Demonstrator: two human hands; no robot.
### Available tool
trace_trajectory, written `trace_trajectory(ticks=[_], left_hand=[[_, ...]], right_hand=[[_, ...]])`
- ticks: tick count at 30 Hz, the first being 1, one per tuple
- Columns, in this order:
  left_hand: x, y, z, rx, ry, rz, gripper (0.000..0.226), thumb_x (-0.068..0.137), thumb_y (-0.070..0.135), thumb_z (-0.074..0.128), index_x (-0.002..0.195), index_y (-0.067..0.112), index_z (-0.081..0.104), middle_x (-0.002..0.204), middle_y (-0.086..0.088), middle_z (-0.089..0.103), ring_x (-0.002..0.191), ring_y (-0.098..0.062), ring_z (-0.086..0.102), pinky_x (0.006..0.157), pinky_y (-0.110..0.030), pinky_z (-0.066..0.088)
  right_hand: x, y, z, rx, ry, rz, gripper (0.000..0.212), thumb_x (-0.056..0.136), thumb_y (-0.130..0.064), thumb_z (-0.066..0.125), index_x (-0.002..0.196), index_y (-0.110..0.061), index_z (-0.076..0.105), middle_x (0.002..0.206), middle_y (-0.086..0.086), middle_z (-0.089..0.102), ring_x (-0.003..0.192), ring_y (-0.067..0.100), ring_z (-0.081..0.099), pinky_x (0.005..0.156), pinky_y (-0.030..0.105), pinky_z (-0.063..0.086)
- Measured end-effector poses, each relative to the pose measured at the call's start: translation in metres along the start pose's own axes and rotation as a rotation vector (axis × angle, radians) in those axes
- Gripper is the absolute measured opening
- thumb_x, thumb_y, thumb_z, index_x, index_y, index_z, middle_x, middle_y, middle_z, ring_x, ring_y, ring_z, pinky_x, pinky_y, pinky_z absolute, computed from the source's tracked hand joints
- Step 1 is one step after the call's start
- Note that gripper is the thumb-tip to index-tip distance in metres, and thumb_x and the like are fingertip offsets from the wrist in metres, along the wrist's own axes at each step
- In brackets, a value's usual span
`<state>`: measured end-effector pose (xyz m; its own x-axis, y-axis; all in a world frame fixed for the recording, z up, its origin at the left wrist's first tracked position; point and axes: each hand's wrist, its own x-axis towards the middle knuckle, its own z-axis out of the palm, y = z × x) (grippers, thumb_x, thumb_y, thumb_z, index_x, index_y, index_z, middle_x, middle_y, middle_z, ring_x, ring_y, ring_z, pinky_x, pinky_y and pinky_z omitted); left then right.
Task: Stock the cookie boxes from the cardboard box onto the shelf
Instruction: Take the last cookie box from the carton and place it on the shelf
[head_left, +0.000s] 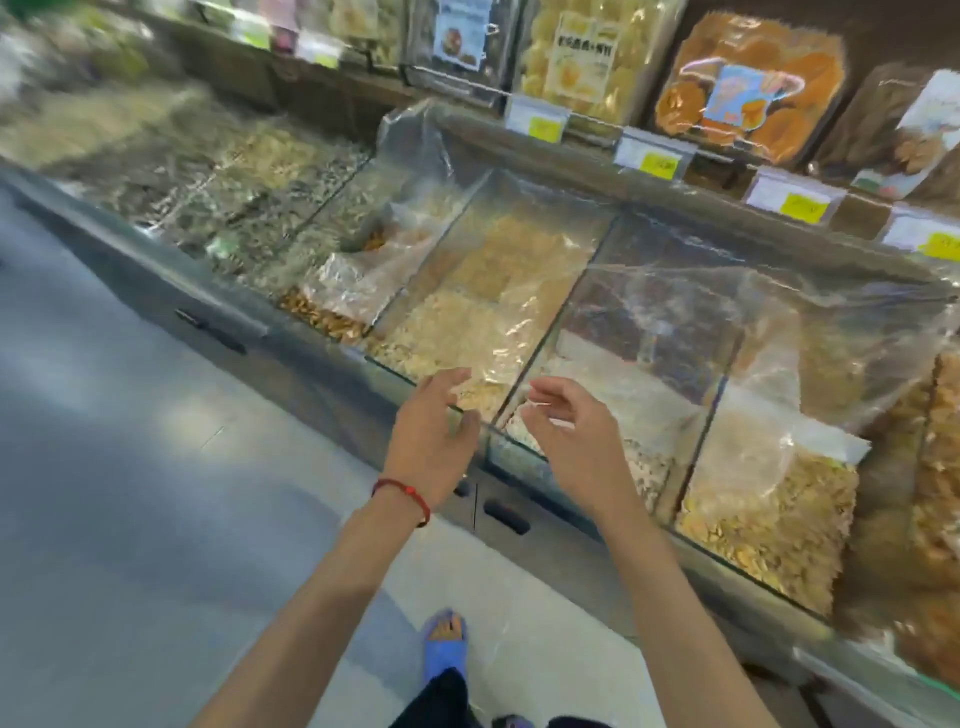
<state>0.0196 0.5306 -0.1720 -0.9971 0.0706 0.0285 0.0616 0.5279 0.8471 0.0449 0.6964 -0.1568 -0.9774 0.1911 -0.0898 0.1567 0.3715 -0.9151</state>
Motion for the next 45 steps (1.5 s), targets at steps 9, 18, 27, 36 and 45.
trace_trajectory(ticks=[9,18,27,36,45], left_hand=[[-0.209,-0.059,-0.027,-0.064,0.359,-0.410,0.037,0.091,0.007,0.063,0.126,0.017,0.058,0.124,0.002,0.059,0.101,-0.014,0.063,0.090,-0.038,0.055],[-0.391,-0.097,-0.065,-0.133,0.608,-0.653,0.035,0.092,0.009,0.062,0.126,0.017,0.058,0.125,0.004,0.061,0.102,-0.012,0.063,0.091,-0.028,0.051],[-0.557,-0.146,-0.129,-0.127,0.754,-0.744,0.037,0.089,0.007,0.063,0.125,0.013,0.061,0.117,0.003,0.065,0.102,-0.010,0.062,0.092,-0.020,0.050],[-0.665,-0.204,-0.184,-0.165,0.872,-0.935,0.033,0.096,0.015,0.059,0.128,0.018,0.058,0.118,0.009,0.060,0.099,-0.002,0.056,0.077,-0.008,0.038],[-0.670,-0.315,-0.212,-0.336,0.893,-1.229,0.034,0.095,0.014,0.057,0.129,0.016,0.058,0.119,0.006,0.060,0.108,-0.009,0.055,0.094,-0.023,0.043]], right_hand=[[-0.124,0.021,0.073,0.043,-0.495,-0.030,0.028,0.094,-0.010,0.068,0.122,-0.014,0.067,0.109,-0.001,0.071,0.094,-0.004,0.065,0.079,0.004,0.046],[-0.263,0.029,0.154,-0.018,-0.885,-0.053,0.028,0.096,-0.014,0.067,0.124,-0.018,0.066,0.113,-0.004,0.071,0.100,-0.002,0.066,0.080,0.007,0.049],[-0.412,0.022,0.235,-0.100,-1.050,-0.069,0.030,0.097,-0.014,0.066,0.127,-0.015,0.065,0.118,0.001,0.070,0.101,0.006,0.066,0.091,0.017,0.051],[-0.519,0.027,0.319,-0.165,-1.244,-0.002,0.024,0.098,-0.023,0.066,0.122,-0.024,0.067,0.116,-0.008,0.069,0.105,0.004,0.064,0.089,0.018,0.050],[-0.509,0.065,0.448,-0.363,-1.336,0.085,0.027,0.099,-0.020,0.063,0.125,-0.023,0.067,0.114,-0.009,0.069,0.109,0.004,0.064,0.092,0.020,0.049]])
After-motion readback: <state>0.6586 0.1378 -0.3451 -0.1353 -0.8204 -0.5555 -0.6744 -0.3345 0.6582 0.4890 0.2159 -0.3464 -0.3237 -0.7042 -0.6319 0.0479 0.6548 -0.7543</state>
